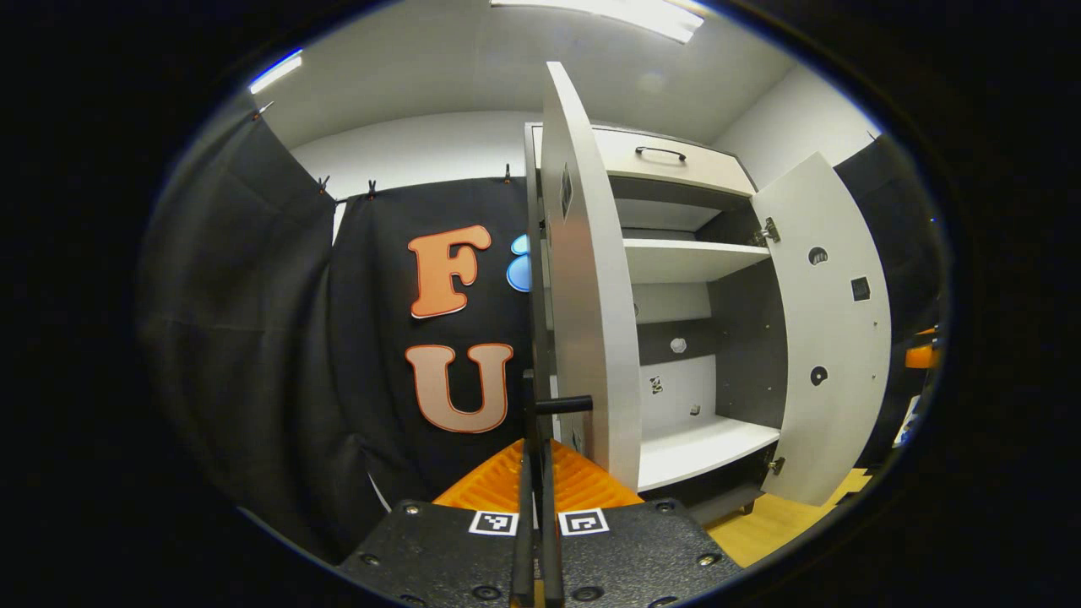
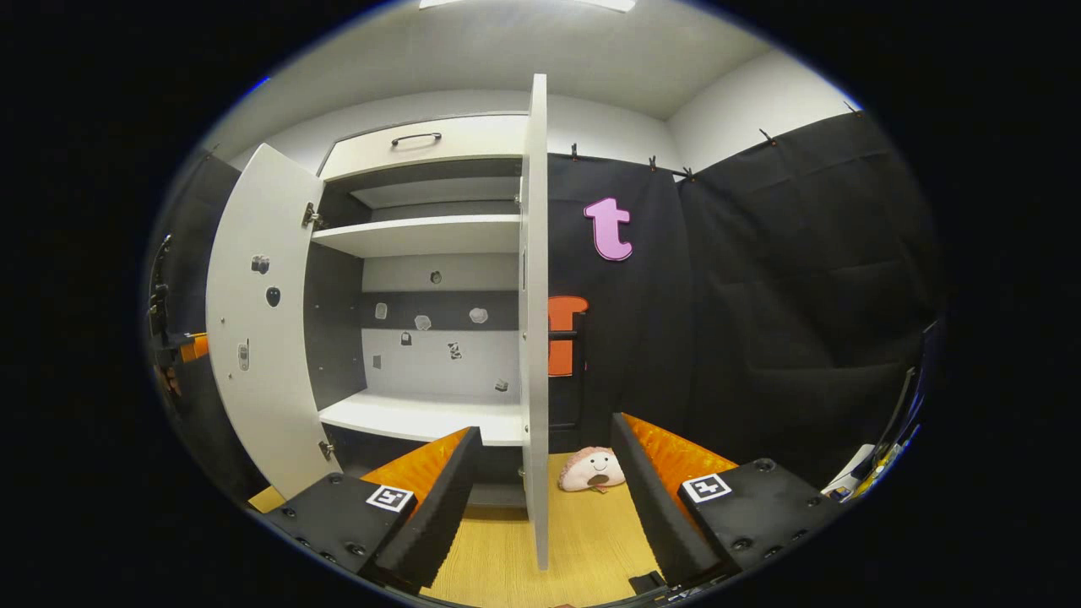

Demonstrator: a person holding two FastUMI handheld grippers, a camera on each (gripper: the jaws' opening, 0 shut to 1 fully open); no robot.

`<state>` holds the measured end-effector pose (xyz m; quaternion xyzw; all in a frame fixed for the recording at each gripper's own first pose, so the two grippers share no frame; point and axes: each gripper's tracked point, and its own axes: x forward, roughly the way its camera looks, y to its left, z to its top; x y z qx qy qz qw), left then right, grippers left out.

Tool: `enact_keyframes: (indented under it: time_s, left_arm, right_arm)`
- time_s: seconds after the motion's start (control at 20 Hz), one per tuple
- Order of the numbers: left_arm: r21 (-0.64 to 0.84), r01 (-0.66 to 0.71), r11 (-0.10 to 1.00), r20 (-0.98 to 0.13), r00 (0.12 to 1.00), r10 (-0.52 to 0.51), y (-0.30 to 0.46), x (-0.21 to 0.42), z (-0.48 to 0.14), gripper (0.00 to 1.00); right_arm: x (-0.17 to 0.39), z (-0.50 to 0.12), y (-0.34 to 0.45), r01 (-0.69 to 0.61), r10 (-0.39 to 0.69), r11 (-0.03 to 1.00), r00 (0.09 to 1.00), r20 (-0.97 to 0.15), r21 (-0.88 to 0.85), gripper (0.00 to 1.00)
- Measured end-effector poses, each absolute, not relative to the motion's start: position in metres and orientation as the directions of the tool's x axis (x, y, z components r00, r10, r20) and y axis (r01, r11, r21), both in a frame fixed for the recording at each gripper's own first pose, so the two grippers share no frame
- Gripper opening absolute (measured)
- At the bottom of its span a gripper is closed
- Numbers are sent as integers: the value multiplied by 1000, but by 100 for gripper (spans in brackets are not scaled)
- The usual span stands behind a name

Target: Open the right door of the double-door shoe cabinet with the right hand, and open the left door with the left hand.

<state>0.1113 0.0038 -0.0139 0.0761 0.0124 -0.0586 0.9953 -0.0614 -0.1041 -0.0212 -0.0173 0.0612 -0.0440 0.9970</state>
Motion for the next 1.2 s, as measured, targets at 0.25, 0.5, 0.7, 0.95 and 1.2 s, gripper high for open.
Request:
enact_keyframes:
  time_s: [0.25, 0.5, 0.7, 0.95, 1.2]
  left_arm:
    - [115, 77, 990, -43, 996, -72, 4, 90, -13, 4]
    - [47, 132, 990, -69, 989, -129, -28, 75, -17, 3]
    - [5, 169, 986, -62, 984, -169, -53, 73, -18, 3]
    - [-31, 153, 988, -8, 988, -153, -68, 78, -11, 9]
    - [39, 138, 990, 39, 989, -139, -66, 84, -2, 56]
  right_arm:
    - [-55, -26, -98, 64, -70, 997, 988, -135, -45, 94]
    - [-49, -20, -91, 40, -45, 998, 992, -117, -40, 100]
    - [-48, -16, -89, 30, -33, 999, 995, -99, -28, 100]
    - [-52, -11, -92, 34, -36, 999, 996, -86, -23, 93]
    - [-54, -9, -92, 38, -40, 999, 996, -79, -30, 93]
